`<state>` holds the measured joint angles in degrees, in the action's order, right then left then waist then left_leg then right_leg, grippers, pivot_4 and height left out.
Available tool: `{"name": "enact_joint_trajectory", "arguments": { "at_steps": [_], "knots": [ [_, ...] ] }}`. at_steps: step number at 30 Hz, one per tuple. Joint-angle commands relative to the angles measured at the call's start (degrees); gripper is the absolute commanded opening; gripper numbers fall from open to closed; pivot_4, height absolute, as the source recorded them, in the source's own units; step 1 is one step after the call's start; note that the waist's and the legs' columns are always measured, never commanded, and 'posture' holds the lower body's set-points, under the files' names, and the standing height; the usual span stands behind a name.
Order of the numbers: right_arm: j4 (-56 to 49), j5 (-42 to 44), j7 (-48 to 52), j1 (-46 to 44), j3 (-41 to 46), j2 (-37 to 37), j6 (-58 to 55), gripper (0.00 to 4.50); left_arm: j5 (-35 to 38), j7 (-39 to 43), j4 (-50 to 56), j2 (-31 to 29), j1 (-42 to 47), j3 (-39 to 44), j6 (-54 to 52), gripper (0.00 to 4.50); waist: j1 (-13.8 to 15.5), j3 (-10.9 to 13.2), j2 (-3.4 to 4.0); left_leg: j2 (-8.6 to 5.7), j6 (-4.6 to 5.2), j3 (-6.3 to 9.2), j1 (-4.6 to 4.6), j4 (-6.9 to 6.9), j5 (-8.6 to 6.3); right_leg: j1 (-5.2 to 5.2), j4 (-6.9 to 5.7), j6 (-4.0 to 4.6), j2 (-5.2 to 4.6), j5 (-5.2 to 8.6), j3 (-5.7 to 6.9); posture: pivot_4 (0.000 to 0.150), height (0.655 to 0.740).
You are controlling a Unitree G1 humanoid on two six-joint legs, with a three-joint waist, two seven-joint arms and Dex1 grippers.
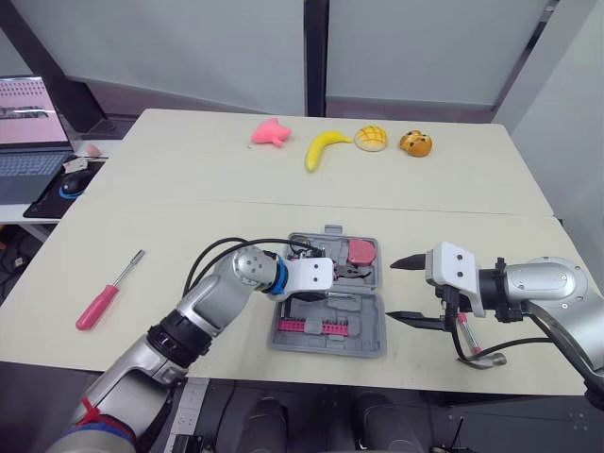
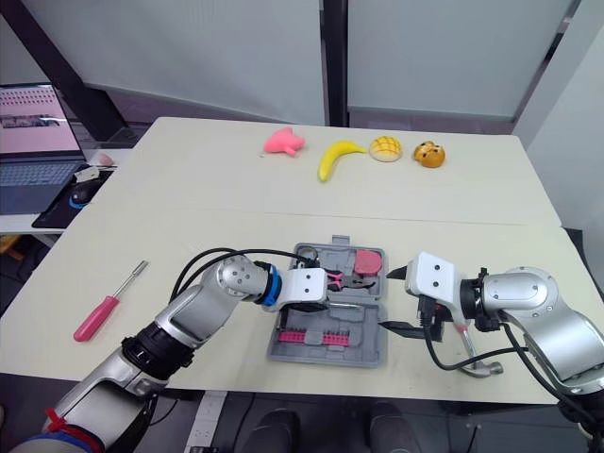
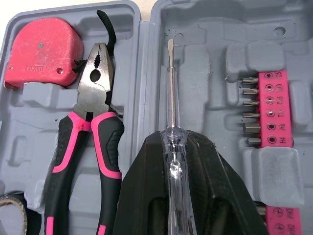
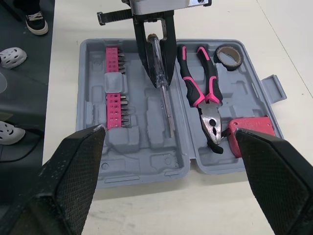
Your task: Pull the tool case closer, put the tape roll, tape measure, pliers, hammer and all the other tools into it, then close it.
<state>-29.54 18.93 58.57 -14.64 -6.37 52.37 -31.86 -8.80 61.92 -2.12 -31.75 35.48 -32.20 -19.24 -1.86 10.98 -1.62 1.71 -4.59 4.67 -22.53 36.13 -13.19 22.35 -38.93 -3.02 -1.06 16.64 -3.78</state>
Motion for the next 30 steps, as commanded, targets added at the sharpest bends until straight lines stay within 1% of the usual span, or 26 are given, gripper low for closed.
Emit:
{"name": "enact_joint_trajectory", "arguments": {
  "at_steps": [1,8,13,20,30],
  "knots": [
    [-1.49,-0.17,-0.52,-0.17,0.48,-0.02,0.39,4.5,-1.6,0.19,-0.57,0.93,1.42,-0.53,1.66,0.22,0.01,0.0,0.0,0.0,0.0,0.0,-0.01,0.01,0.0,0.0,0.0,0.0,0.0,0.0,0.0,0.15,0.74],
    [-1.16,-0.41,-0.6,0.11,0.54,0.01,0.71,4.5,-3.51,0.5,-3.95,2.91,3.17,-0.81,3.52,0.22,0.05,0.0,0.0,-0.01,0.0,0.0,-0.01,0.01,0.0,0.0,0.0,0.0,0.0,0.0,0.0,0.15,0.74],
    [-1.38,-0.31,-0.5,0.77,1.11,0.17,1.03,4.5,-4.0,1.27,-4.32,4.01,3.17,-0.81,4.18,0.22,0.0,0.0,0.0,-0.01,0.0,0.01,0.0,0.01,0.0,-0.01,0.0,0.0,0.0,0.0,0.0,0.15,0.74],
    [-1.16,-0.45,-0.46,0.68,1.12,0.21,1.17,4.5,-4.53,2.48,-3.58,3.73,2.53,-1.21,3.51,0.22,0.01,0.0,0.0,-0.01,0.0,0.01,0.0,0.01,0.0,-0.01,-0.01,0.0,0.0,0.0,0.0,0.15,0.74],
    [-1.17,-0.41,-0.39,0.67,0.86,-0.01,1.32,4.5,-5.81,1.69,-4.37,4.11,2.44,-0.78,3.95,0.22,0.01,0.0,0.0,-0.01,0.0,0.01,0.0,0.02,0.0,-0.01,-0.01,0.0,0.0,0.0,0.0,0.15,0.74]
  ]
}}
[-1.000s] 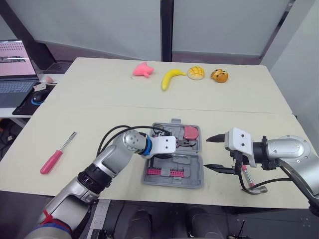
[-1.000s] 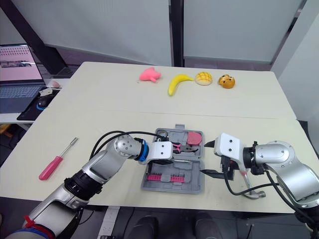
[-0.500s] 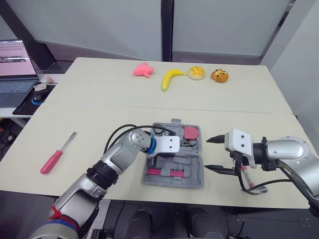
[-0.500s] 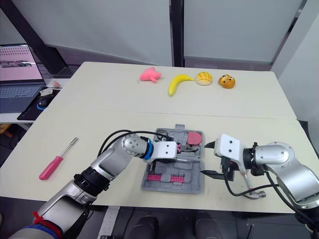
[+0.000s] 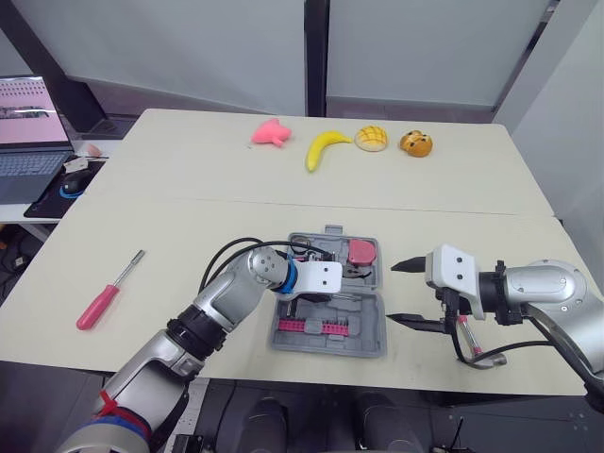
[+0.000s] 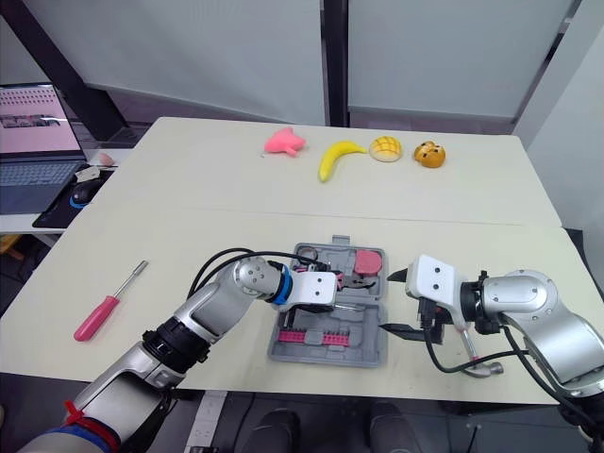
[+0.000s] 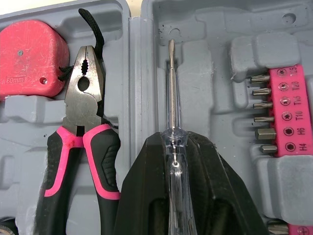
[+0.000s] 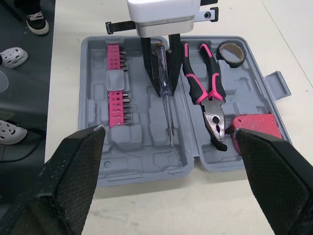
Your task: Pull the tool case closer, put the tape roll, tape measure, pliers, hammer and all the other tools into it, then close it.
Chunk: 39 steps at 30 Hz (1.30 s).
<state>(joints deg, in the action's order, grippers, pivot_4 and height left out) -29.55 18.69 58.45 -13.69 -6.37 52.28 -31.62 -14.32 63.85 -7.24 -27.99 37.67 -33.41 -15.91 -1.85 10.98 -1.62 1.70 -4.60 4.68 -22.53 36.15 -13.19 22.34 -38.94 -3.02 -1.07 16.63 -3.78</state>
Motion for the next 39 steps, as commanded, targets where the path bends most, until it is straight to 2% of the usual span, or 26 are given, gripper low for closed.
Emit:
{"name": "enact_joint_trajectory", "arguments": {
  "at_steps": [1,7,11,15,30,39],
  "knots": [
    [-1.12,-0.24,-0.25,-0.32,0.78,0.08,1.14,4.5,-0.33,-0.22,0.73,0.36,0.25,0.44,0.68,0.22,0.0,0.0,0.0,0.0,0.0,0.0,0.0,0.0,0.0,0.0,0.0,0.0,0.0,0.0,0.0,0.15,0.74],
    [-0.75,-0.61,-0.2,-0.91,0.46,-0.11,1.28,4.5,-0.28,-0.06,0.3,0.59,0.15,0.54,0.63,0.22,0.0,0.0,0.0,0.0,0.0,0.0,0.01,0.01,0.0,0.0,-0.01,0.0,0.0,0.0,0.0,0.15,0.74],
    [-0.76,-0.76,-0.25,-1.28,0.21,-0.5,0.99,4.5,-0.17,-0.28,0.18,0.71,0.23,0.81,0.93,1.67,0.01,0.0,0.0,0.0,0.0,0.0,0.02,0.01,0.0,-0.02,-0.01,0.0,0.0,0.0,0.0,0.15,0.74],
    [-0.74,-0.77,-0.05,-1.34,0.35,-0.64,0.75,4.5,-0.19,-0.4,0.95,0.46,0.53,1.1,1.56,2.74,0.01,0.0,0.0,0.0,0.0,0.0,0.03,0.01,0.0,-0.02,-0.01,0.0,0.0,0.0,0.0,0.15,0.74],
    [-0.18,-0.79,0.75,-1.56,0.41,-0.31,0.85,4.5,1.98,2.72,5.79,-6.5,-1.96,4.69,2.89,2.74,0.01,0.0,0.0,0.0,0.0,0.01,0.03,0.02,0.0,-0.02,-0.02,0.0,0.0,0.0,0.0,0.15,0.74],
    [-0.02,-0.78,1.15,-1.83,0.26,-0.22,0.95,4.5,3.38,2.08,5.73,-4.15,-1.69,5.08,2.15,2.74,0.02,0.0,0.0,0.0,0.0,0.0,0.02,0.02,0.0,-0.02,-0.02,0.0,0.0,0.0,0.0,0.15,0.74]
  ]
}}
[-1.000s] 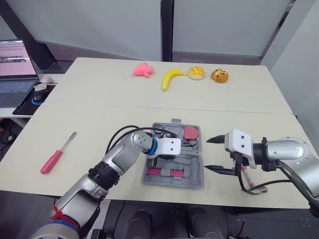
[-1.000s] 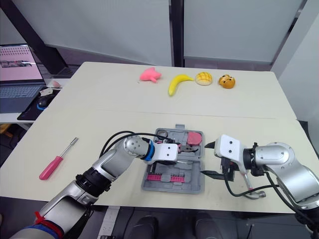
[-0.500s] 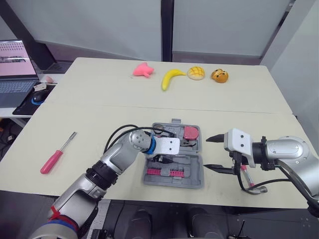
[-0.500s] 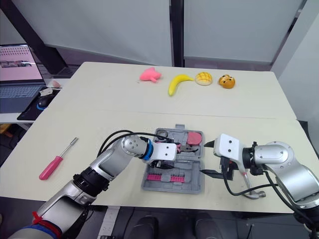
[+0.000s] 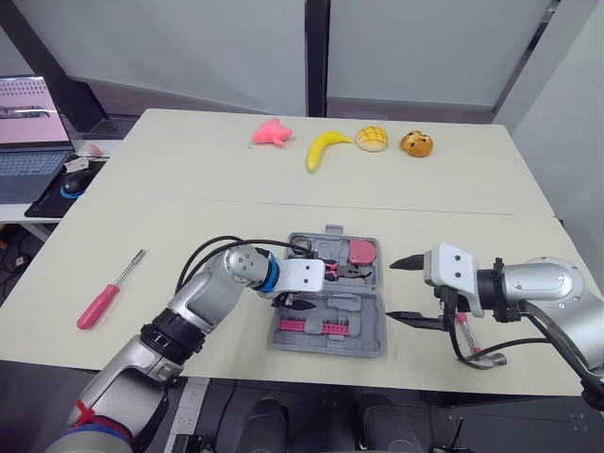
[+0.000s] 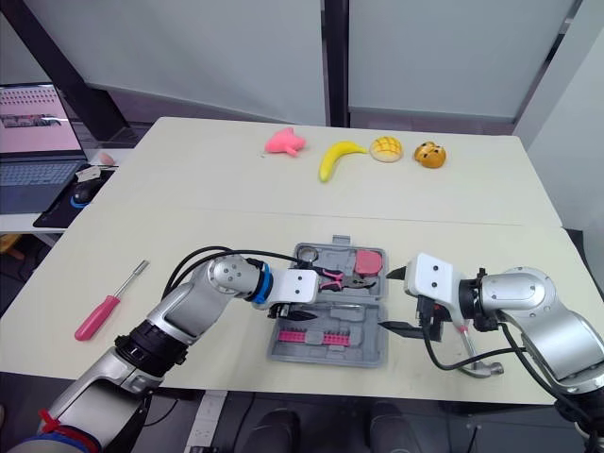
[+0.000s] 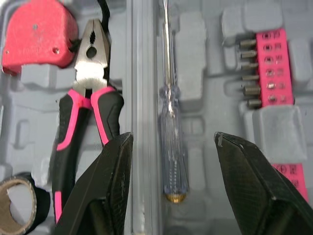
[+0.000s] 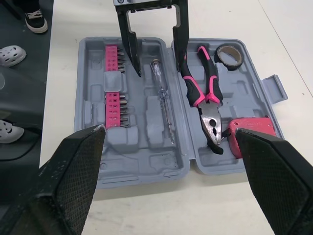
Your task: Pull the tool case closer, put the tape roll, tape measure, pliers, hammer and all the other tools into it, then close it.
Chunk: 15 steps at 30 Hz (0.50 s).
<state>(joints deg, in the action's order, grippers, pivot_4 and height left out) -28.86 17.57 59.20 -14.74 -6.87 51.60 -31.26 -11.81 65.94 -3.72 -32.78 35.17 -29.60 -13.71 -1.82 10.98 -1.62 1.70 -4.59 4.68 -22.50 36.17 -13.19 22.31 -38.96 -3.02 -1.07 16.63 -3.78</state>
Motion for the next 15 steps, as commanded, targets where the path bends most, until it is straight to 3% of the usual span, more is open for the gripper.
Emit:
{"name": "enact_joint_trajectory", "arguments": {
  "at_steps": [1,15],
  "knots": [
    [-0.75,0.35,0.41,-0.73,0.81,0.5,0.58,4.5,0.82,-0.05,2.2,0.76,0.81,1.2,-0.01,2.74,-0.02,0.0,0.0,0.0,0.0,0.0,0.0,0.0,0.0,0.0,0.0,0.0,0.0,0.0,0.0,0.15,0.74],
    [-0.94,0.29,0.52,-0.76,0.99,0.5,0.38,4.5,0.07,-0.68,0.66,1.44,0.96,0.71,0.87,2.74,-0.03,0.0,0.0,0.0,0.0,0.0,0.01,0.0,0.0,0.0,0.0,0.0,0.0,0.0,0.0,0.15,0.74]
  ]
}}
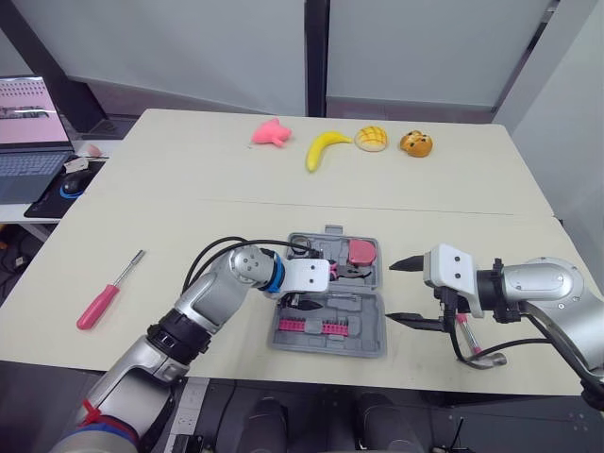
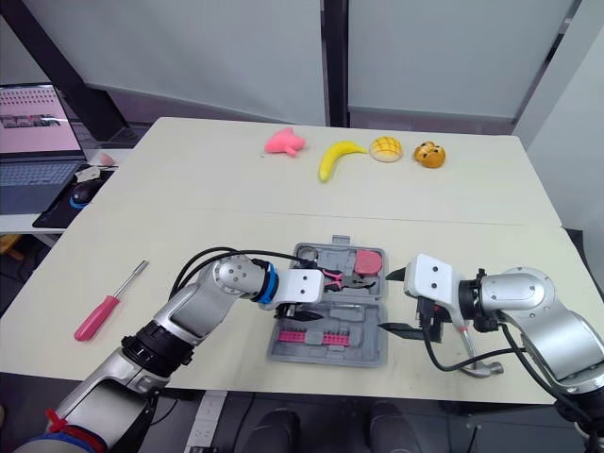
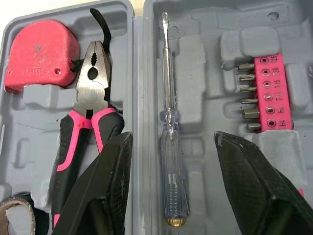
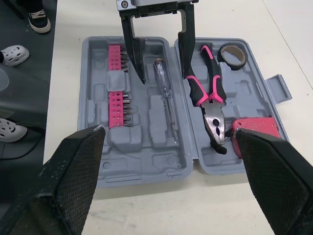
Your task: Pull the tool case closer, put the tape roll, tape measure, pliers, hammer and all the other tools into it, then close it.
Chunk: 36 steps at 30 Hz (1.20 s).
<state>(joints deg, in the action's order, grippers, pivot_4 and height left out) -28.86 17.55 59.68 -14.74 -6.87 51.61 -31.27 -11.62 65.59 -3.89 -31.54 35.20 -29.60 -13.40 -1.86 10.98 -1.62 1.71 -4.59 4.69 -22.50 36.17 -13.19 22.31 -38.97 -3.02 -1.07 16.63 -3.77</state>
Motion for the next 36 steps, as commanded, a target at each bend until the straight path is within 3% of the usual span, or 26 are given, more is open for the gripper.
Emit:
{"name": "enact_joint_trajectory", "arguments": {
  "at_steps": [1,11,19,20,36],
  "knots": [
    [-0.93,0.3,0.04,-0.77,0.99,0.49,0.39,4.5,-0.13,-0.33,0.81,0.24,0.93,0.72,0.56,2.74,0.0,0.0,0.0,0.0,0.0,0.0,0.0,0.0,0.0,0.0,0.0,0.0,0.0,0.0,0.0,0.15,0.74],
    [-0.8,0.2,0.03,-0.77,0.98,0.5,0.48,4.5,-0.44,-1.22,-0.26,1.05,1.11,0.69,1.11,2.74,0.0,0.0,0.0,0.0,0.0,0.0,0.0,0.0,0.0,0.0,0.0,0.0,0.0,0.0,0.0,0.15,0.74],
    [-0.78,0.01,0.22,-0.4,1.14,0.72,0.6,4.5,-0.34,-1.85,-1.03,1.69,1.21,0.86,1.13,0.18,0.01,0.0,0.0,0.0,0.0,0.0,0.0,0.0,0.0,0.0,0.0,0.0,0.0,0.0,0.0,0.15,0.74],
    [-0.66,-0.06,0.22,-0.52,1.08,0.65,0.59,4.5,-0.33,-1.89,-1.23,1.89,1.32,0.87,1.16,0.05,0.01,0.0,0.0,0.0,0.0,0.0,0.0,0.0,0.0,0.0,0.0,0.0,0.0,0.0,0.0,0.15,0.74],
    [-1.18,0.0,-0.17,0.05,1.34,0.61,0.16,4.5,-0.85,-2.6,-4.05,4.18,1.61,0.2,2.38,0.05,0.01,0.0,0.0,0.0,0.0,0.0,0.0,0.01,0.0,0.0,-0.01,0.0,0.0,0.0,0.0,0.15,0.74]
  ]
}}
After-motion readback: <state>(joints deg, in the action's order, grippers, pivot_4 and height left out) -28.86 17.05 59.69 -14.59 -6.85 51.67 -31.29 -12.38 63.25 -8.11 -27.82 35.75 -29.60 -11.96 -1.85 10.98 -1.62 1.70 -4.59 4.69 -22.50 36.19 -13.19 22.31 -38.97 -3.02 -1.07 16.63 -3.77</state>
